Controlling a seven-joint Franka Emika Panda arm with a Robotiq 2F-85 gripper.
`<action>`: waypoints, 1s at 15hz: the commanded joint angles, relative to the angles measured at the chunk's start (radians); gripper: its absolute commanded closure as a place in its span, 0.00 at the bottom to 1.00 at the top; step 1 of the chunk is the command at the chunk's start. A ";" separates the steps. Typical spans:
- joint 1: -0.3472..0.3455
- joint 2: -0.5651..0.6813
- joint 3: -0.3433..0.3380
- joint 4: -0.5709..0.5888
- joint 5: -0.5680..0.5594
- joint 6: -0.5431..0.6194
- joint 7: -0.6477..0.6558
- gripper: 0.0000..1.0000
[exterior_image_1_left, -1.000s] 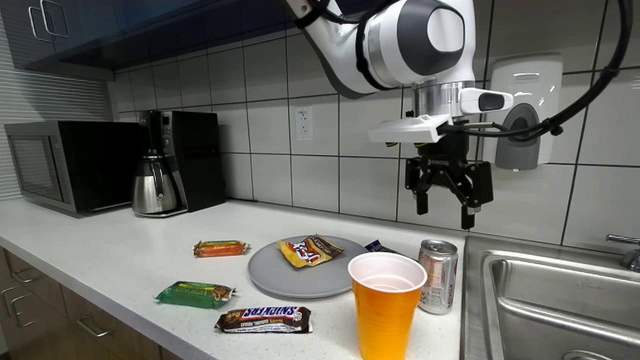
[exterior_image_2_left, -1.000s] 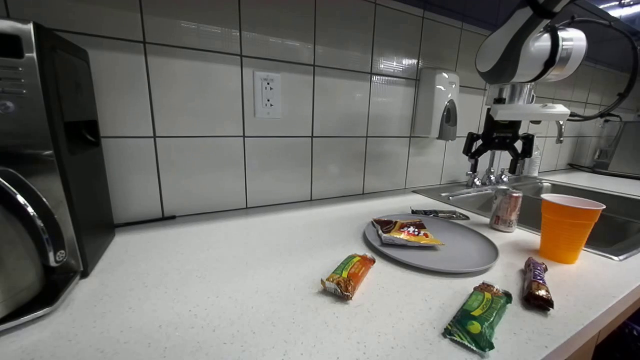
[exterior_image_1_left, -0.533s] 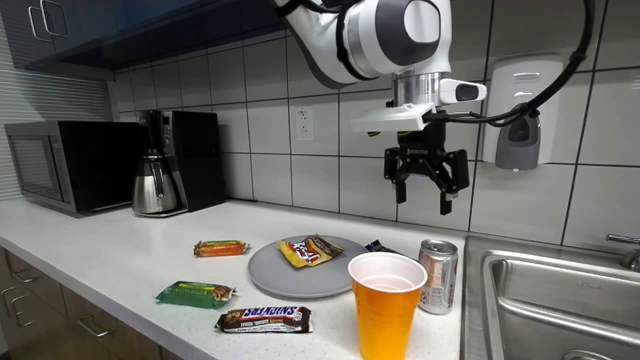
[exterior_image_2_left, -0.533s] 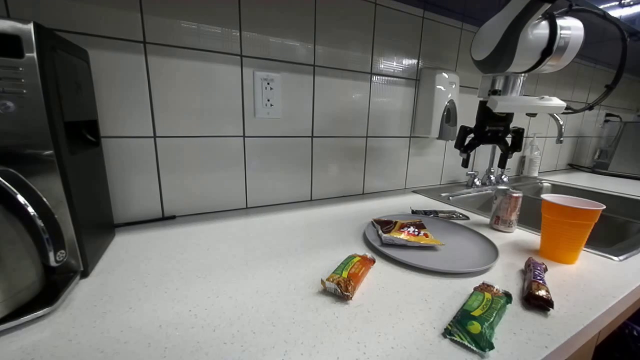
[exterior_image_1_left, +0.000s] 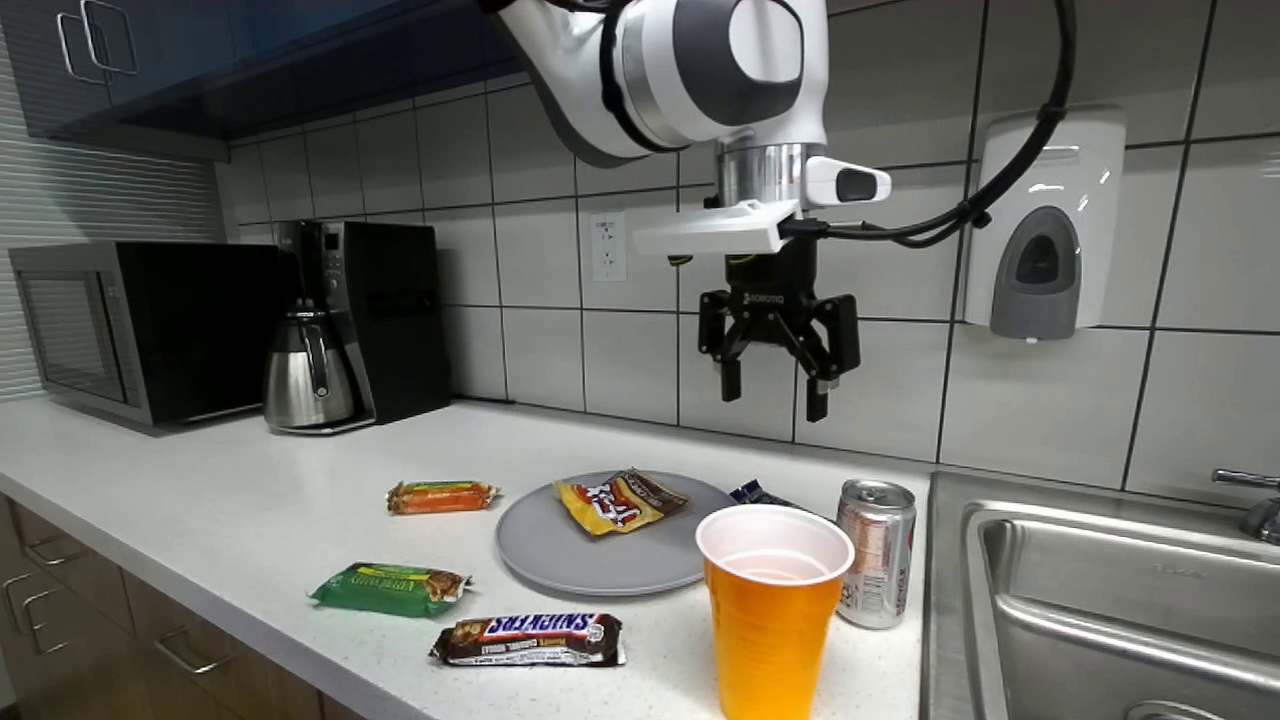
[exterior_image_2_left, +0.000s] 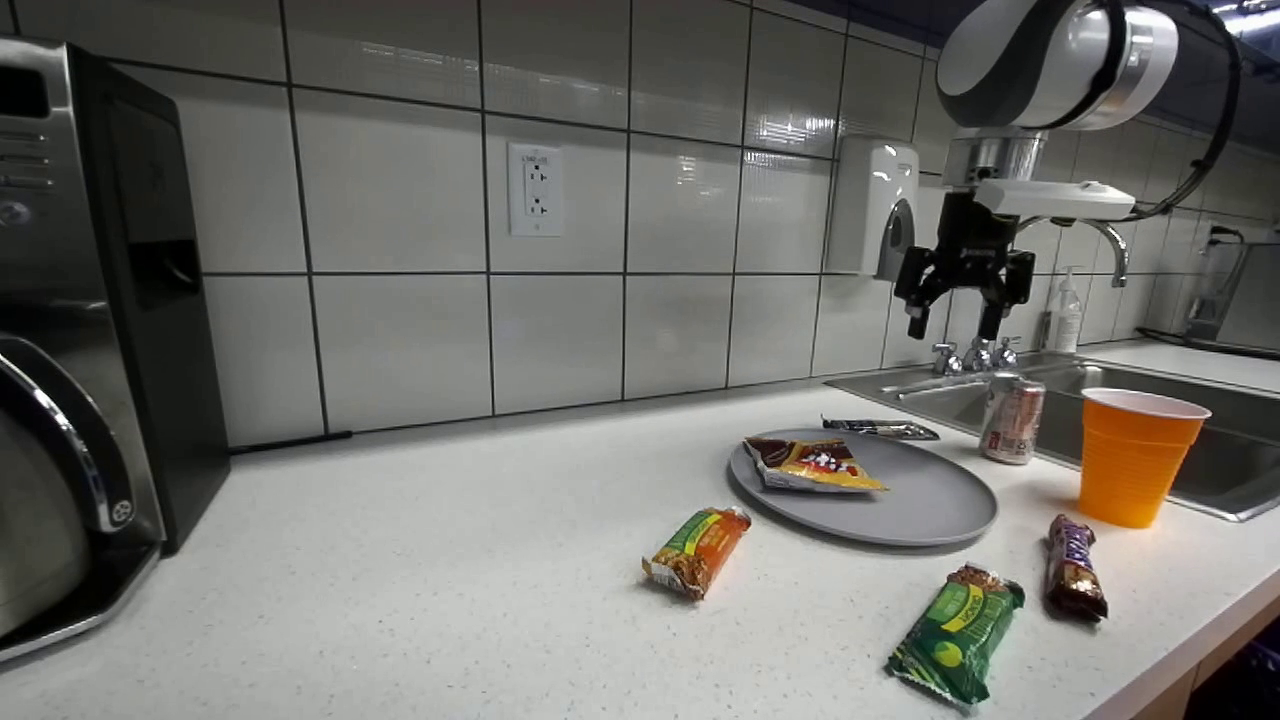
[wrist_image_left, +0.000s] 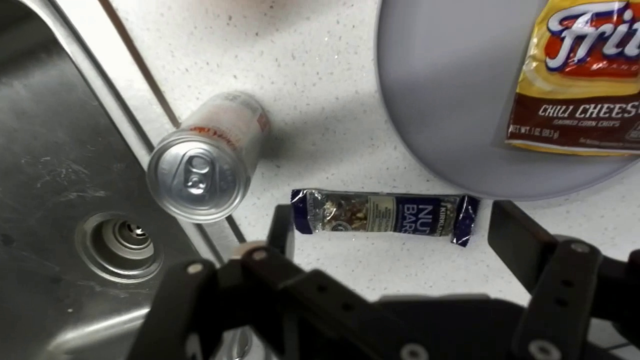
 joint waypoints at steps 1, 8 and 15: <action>0.019 -0.075 0.024 -0.073 -0.019 -0.015 -0.019 0.00; 0.086 -0.123 0.076 -0.143 -0.027 -0.010 0.027 0.00; 0.145 -0.094 0.128 -0.157 -0.014 0.006 0.097 0.00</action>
